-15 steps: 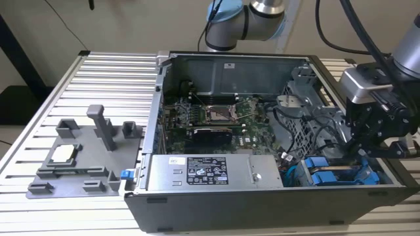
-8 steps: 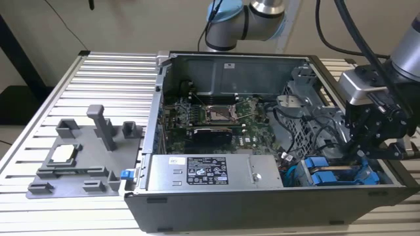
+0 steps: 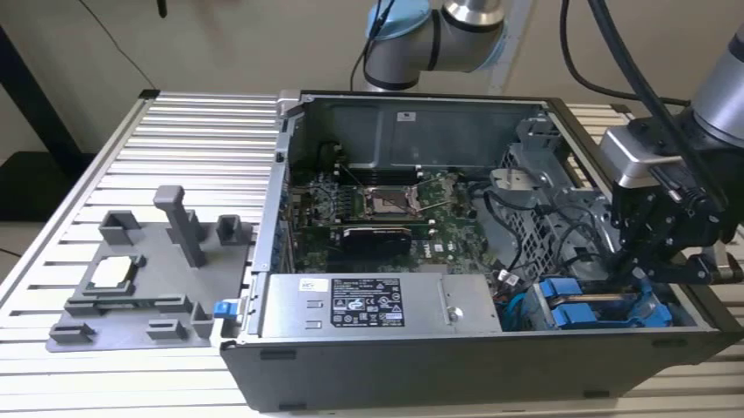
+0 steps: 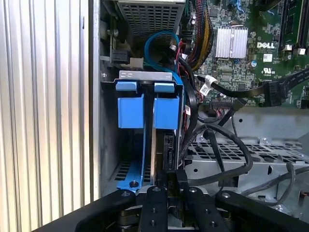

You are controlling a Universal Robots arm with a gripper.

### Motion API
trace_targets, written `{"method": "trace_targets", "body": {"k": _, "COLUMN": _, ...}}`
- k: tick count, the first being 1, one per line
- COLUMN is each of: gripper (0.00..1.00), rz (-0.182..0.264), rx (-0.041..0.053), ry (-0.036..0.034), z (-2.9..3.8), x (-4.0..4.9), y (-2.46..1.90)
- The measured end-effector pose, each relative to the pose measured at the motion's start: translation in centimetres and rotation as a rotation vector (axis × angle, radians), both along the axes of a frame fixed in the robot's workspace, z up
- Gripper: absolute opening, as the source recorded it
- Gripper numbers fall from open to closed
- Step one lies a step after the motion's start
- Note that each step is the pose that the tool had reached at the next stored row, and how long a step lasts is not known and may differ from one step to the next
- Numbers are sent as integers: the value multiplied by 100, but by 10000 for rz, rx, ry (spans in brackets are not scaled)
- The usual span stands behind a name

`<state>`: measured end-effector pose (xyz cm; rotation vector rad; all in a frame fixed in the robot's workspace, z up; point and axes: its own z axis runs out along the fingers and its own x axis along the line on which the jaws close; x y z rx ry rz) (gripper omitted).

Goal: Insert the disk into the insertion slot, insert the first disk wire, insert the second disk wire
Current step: 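Insert the first disk wire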

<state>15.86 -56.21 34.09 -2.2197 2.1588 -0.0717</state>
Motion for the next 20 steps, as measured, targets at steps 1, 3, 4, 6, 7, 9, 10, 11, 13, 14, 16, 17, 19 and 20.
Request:
{"method": "trace_targets", "body": {"k": 1, "gripper": 19, "rz": -13, "rx": -1, "ry": 0, "z": -1, "x": 2, "y": 0}}
{"method": "trace_targets", "body": {"k": 3, "gripper": 19, "rz": -29, "rx": -2, "ry": 0, "z": -4, "x": 3, "y": 0}}
{"method": "trace_targets", "body": {"k": 4, "gripper": 19, "rz": -35, "rx": -2, "ry": 0, "z": -6, "x": 4, "y": 0}}
{"method": "trace_targets", "body": {"k": 6, "gripper": 19, "rz": -56, "rx": -1, "ry": 0, "z": -10, "x": 4, "y": 0}}
{"method": "trace_targets", "body": {"k": 7, "gripper": 19, "rz": -62, "rx": -1, "ry": 1, "z": -10, "x": 4, "y": 0}}
{"method": "trace_targets", "body": {"k": 9, "gripper": 19, "rz": -64, "rx": -1, "ry": 1, "z": -11, "x": 4, "y": 0}}
{"method": "trace_targets", "body": {"k": 10, "gripper": 19, "rz": -65, "rx": 0, "ry": 1, "z": -12, "x": 4, "y": 0}}
{"method": "trace_targets", "body": {"k": 11, "gripper": 19, "rz": -65, "rx": 0, "ry": 0, "z": -12, "x": 4, "y": 0}}
{"method": "trace_targets", "body": {"k": 13, "gripper": 19, "rz": -66, "rx": 7, "ry": 0, "z": -12, "x": 4, "y": 0}}
{"method": "trace_targets", "body": {"k": 14, "gripper": 19, "rz": -65, "rx": 12, "ry": 0, "z": -11, "x": 4, "y": 0}}
{"method": "trace_targets", "body": {"k": 16, "gripper": 19, "rz": -66, "rx": 20, "ry": 1, "z": -10, "x": 4, "y": 0}}
{"method": "trace_targets", "body": {"k": 17, "gripper": 19, "rz": -66, "rx": 27, "ry": 1, "z": -9, "x": 4, "y": 0}}
{"method": "trace_targets", "body": {"k": 19, "gripper": 19, "rz": -66, "rx": 35, "ry": 1, "z": -4, "x": 4, "y": -1}}
{"method": "trace_targets", "body": {"k": 20, "gripper": 19, "rz": -66, "rx": 41, "ry": 0, "z": -4, "x": 4, "y": 0}}
